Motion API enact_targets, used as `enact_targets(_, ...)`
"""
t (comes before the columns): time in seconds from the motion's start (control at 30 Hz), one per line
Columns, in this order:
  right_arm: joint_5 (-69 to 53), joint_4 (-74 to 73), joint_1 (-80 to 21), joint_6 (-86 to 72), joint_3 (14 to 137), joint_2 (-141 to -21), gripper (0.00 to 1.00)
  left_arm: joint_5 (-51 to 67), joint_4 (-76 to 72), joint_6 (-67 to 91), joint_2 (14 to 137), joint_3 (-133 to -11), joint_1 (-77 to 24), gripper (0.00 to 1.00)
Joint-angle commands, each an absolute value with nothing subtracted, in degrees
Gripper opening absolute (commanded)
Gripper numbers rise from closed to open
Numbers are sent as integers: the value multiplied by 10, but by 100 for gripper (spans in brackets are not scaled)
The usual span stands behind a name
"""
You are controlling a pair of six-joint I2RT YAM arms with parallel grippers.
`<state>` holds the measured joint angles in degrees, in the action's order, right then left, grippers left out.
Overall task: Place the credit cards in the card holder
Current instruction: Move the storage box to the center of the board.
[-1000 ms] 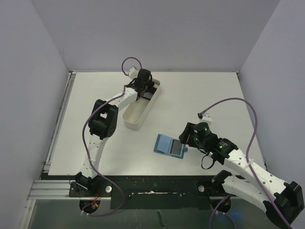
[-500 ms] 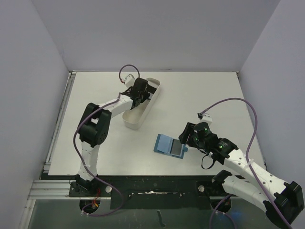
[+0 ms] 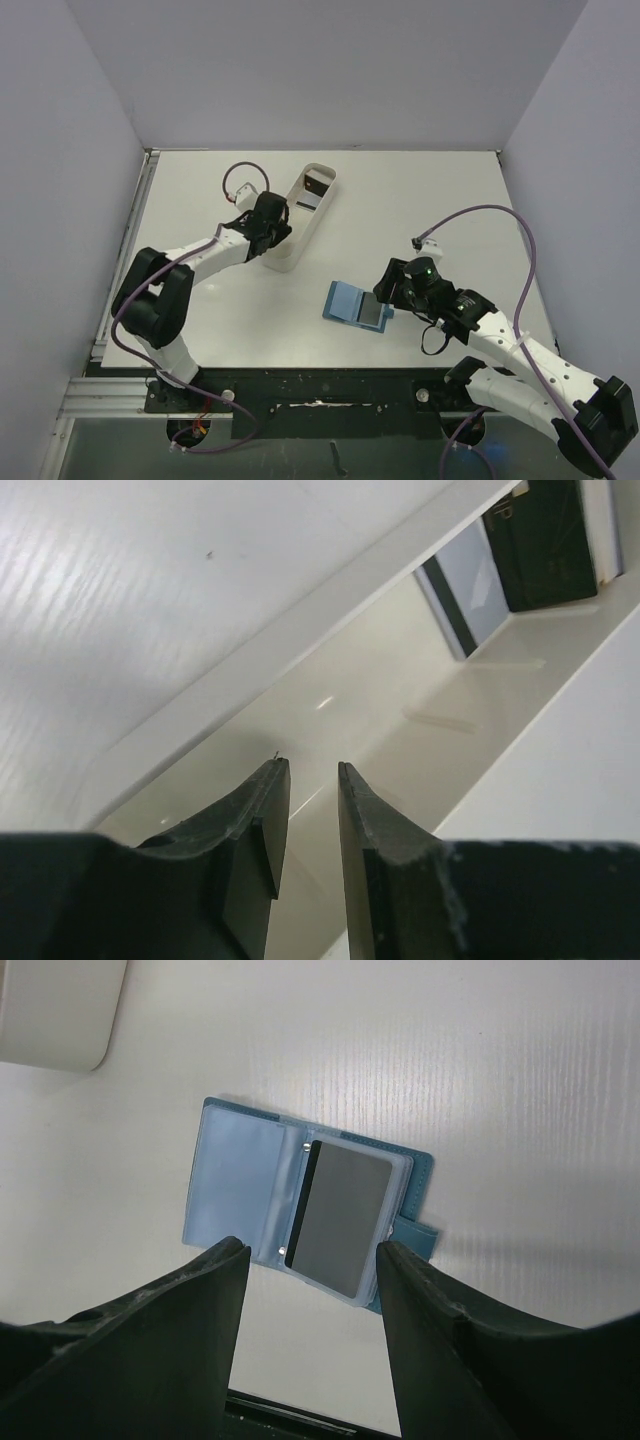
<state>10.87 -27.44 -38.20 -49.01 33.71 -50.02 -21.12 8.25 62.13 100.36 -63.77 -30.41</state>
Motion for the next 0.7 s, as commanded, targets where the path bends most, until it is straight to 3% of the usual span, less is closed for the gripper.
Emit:
enact_targets(0.0, 109, -253, -389, -488, 346, -495, 54, -224, 101, 624, 938, -599, -308, 25)
enact_targets(0.67, 108, -257, -397, -484, 347, -494, 55, -231, 237, 633, 838, -503, -341, 27)
